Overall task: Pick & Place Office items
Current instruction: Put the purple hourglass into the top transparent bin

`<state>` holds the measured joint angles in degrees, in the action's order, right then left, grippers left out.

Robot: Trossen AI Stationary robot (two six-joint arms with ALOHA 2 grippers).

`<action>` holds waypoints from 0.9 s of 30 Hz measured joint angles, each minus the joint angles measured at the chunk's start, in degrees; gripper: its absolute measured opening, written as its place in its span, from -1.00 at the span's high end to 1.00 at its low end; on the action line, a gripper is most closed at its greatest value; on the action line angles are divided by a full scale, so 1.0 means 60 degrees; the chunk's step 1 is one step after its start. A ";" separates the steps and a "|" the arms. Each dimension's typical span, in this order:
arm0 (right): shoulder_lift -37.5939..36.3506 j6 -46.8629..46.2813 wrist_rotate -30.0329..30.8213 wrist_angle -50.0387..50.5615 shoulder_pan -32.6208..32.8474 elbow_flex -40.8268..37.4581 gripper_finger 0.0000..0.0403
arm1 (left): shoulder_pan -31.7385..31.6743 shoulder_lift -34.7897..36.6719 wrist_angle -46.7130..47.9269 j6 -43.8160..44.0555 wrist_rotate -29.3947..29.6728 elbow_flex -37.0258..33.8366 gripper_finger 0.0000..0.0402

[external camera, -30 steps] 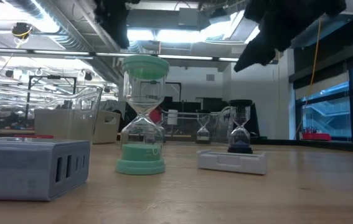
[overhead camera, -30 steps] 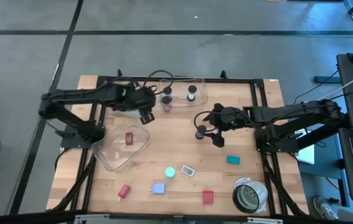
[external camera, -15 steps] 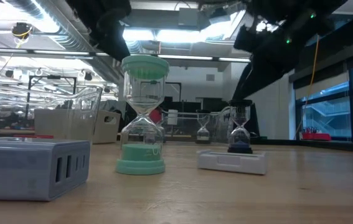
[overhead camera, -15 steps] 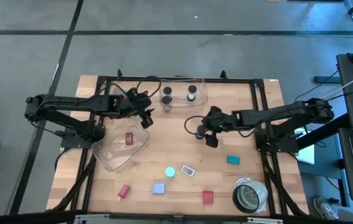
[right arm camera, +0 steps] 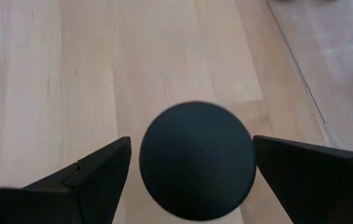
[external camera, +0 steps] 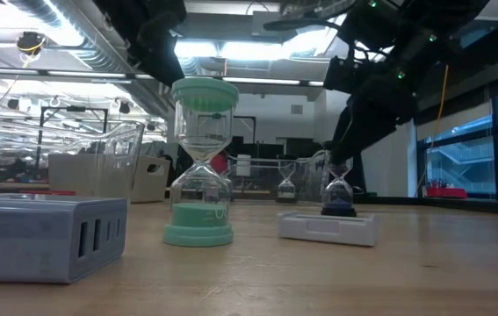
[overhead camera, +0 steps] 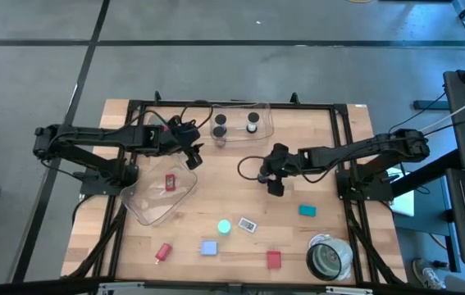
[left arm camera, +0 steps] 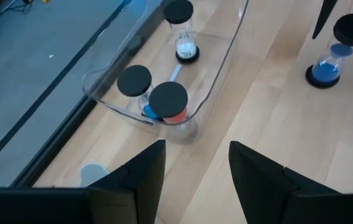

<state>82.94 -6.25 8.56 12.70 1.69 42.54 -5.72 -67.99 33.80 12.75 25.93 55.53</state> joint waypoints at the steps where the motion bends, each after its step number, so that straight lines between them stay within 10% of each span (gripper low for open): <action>1: 0.0000 -0.0126 0.0000 -0.0024 0.0000 0.0000 -0.64 | 0.0000 0.0000 0.0000 0.0000 0.0001 0.0000 0.14; 10: -0.0004 -0.1034 0.0255 -0.0014 0.0000 0.0000 -0.04 | -0.0001 0.0000 -0.0174 0.0000 0.0477 0.0000 0.14; 27: -0.0022 -0.1316 0.0910 0.0036 -0.0367 0.1709 -0.03 | 0.0000 -0.0004 -0.0588 -0.0004 0.2107 0.0000 0.14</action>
<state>82.81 -14.14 14.02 12.92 -0.51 52.80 -5.72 -68.01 30.27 12.73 38.57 55.53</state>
